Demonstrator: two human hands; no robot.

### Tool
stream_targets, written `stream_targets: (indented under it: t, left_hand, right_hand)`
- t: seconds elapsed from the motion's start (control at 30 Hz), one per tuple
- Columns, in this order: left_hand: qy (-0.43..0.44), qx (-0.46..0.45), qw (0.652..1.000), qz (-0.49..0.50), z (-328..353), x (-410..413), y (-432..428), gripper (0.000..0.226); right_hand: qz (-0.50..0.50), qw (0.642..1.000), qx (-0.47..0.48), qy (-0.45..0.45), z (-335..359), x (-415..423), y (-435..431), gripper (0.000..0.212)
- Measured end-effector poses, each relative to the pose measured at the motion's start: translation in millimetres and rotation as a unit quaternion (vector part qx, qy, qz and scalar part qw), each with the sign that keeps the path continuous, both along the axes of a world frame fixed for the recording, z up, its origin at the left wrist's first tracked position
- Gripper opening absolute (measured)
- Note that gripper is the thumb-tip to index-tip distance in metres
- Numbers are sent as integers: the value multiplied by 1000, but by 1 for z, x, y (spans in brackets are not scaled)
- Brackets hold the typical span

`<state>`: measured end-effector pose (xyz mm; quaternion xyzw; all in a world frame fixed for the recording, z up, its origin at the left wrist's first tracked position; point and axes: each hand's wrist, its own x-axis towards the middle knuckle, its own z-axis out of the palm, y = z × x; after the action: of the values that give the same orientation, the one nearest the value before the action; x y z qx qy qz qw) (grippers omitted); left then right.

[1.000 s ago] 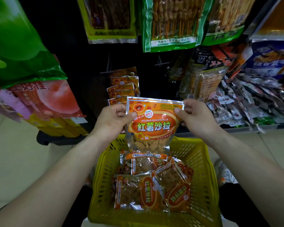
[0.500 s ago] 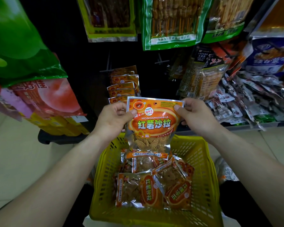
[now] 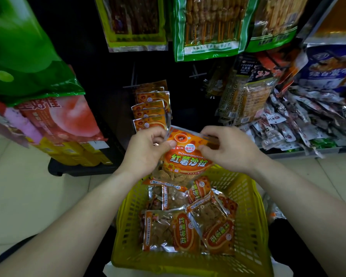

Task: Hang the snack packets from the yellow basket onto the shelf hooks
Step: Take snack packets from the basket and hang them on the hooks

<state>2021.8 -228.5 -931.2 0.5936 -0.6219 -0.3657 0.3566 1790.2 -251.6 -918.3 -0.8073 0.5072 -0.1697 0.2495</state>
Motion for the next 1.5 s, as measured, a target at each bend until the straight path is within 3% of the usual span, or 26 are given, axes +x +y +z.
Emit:
stream_targets:
  t: [0.17,0.27,0.4,0.53,0.7,0.77,0.8,0.97,1.07,1.3,1.5]
  left_hand:
    - [-21,6,1000,-1,0,-2,4,18]
    - [-12,37,999,-25,2,1,5,14]
    - [-95,59,991,-70,-1,13,6,22]
    - [-120,56,989,-72,-7,24,7,25]
    - [-107,63,990,-70,-10,35,9,33]
    - [-88,65,992,-64,-9,41,8,25]
    - [-76,64,994,-54,-9,45,8,17]
    - [-86,55,995,19,-19,70,7,32]
    - [-87,87,992,37,-38,82,8,24]
    - [-121,120,985,25,-81,93,-30,20]
    - [-138,155,978,10,-135,86,-78,14]
  right_hand:
    - [21,1000,13,-18,-7,9,5,26]
    - [14,1000,5,-27,-6,7,5,24]
    - [17,999,5,-38,-4,10,10,17]
    - [14,1000,-3,2,-5,18,15,10]
    - [2,1000,9,8,-3,29,18,7]
    - [1,1000,5,17,1,33,18,8]
    - [-4,1000,-5,24,5,34,17,8]
    - [-26,992,-99,78,29,33,-17,2]
    - [-23,980,-155,123,32,47,-53,14]
    - [20,966,-123,225,-33,113,-119,27]
    - [55,971,-67,223,-102,163,-158,38]
